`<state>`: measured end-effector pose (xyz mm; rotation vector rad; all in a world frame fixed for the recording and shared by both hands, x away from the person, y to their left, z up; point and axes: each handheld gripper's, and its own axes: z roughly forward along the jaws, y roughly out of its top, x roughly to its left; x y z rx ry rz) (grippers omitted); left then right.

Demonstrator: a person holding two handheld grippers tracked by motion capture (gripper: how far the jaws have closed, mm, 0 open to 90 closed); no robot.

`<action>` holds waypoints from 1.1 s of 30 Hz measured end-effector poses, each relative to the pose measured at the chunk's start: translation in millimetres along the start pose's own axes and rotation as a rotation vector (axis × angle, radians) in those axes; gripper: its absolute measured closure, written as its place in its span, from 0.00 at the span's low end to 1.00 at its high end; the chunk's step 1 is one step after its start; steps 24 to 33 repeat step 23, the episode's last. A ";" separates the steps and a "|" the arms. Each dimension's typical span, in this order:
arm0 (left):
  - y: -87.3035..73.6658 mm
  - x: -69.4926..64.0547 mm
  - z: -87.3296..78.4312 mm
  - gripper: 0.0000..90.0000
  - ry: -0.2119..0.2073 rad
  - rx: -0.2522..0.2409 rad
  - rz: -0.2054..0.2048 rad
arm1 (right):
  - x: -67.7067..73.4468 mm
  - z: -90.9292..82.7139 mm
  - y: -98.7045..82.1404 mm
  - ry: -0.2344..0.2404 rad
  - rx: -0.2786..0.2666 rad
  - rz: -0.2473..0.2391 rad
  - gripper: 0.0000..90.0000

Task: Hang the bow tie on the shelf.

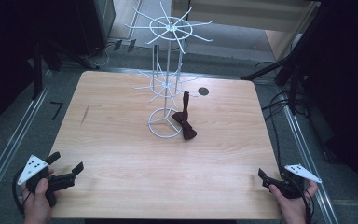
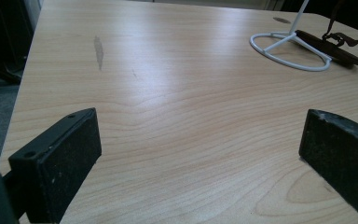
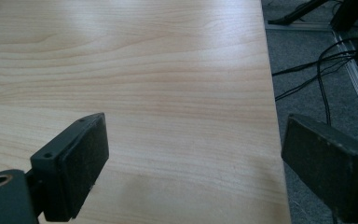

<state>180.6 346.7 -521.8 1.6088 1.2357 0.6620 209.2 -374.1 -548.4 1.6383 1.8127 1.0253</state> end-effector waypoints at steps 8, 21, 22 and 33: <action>0.0 0.1 0.0 0.00 0.001 -0.001 -0.001 | -3.8 -5.8 -5.6 -0.007 -0.001 0.009 0.09; 0.1 0.2 0.4 0.00 0.000 0.002 -0.001 | -2.9 -6.4 -8.0 -0.016 0.006 -0.011 0.09; 0.2 0.2 0.5 0.00 -0.001 0.004 0.000 | -2.6 -6.4 -7.9 -0.015 0.008 -0.008 0.10; 0.3 0.3 0.7 0.00 -0.002 0.006 0.000 | -2.7 -6.4 -7.9 -0.016 0.008 -0.008 0.11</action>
